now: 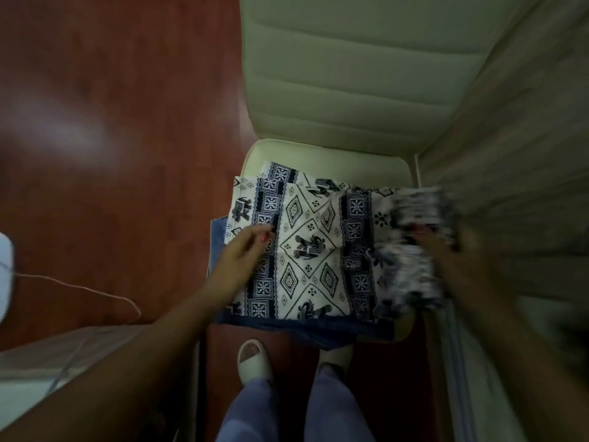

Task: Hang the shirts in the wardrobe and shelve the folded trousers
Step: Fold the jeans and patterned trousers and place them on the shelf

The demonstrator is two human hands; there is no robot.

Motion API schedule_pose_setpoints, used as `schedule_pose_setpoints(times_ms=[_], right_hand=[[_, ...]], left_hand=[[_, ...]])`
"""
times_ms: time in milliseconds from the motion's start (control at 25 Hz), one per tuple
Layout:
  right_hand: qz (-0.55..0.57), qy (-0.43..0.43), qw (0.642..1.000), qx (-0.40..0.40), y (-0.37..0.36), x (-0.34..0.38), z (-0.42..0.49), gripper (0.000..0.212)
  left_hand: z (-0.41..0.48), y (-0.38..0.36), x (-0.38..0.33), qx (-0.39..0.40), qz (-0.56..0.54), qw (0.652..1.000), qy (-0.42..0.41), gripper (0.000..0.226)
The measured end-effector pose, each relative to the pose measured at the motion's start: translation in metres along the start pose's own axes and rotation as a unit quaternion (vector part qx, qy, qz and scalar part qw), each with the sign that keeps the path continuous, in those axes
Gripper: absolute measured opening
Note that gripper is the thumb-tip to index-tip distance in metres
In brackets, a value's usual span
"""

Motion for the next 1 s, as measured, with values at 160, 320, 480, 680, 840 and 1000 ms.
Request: schedule_pose_setpoints(times_ms=[160, 320, 480, 680, 840, 1000], right_hand=[[-0.101, 0.061, 0.984, 0.135, -0.158, 0.021, -0.014, 0.033], [-0.129, 0.064, 0.952, 0.271, -0.245, -0.006, -0.025, 0.035], [-0.152, 0.158, 0.974, 0.060, -0.182, -0.022, -0.016, 0.027], [-0.165, -0.028, 0.977, -0.130, -0.105, -0.101, 0.000, 0.052], [-0.060, -0.110, 0.992, -0.011, -0.123, -0.127, 0.009, 0.061], [-0.060, -0.066, 0.992, -0.090, -0.100, -0.111, 0.002, 0.031]], left_hand=[[-0.010, 0.019, 0.023, 0.020, -0.271, 0.950, 0.156, 0.053], [-0.021, 0.035, 0.053, 0.029, -0.174, 0.963, 0.205, 0.064], [-0.020, 0.038, 0.040, -0.025, -0.094, 0.985, 0.140, 0.019], [-0.015, 0.056, 0.043, -0.115, 0.068, 0.986, 0.095, 0.019], [-0.017, 0.041, 0.049, -0.062, -0.046, 0.989, 0.123, 0.031], [-0.021, 0.025, 0.038, -0.039, -0.148, 0.979, 0.133, 0.053]])
Point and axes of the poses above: each hand's wrist, its own z-axis towards the middle knuckle, its own y-axis out of the back of the hand, x = y × z, the point moved 9 cm from there along z, towards the middle knuckle, and after that the axes turned 1 degree about -y, right-handed, at the moved point
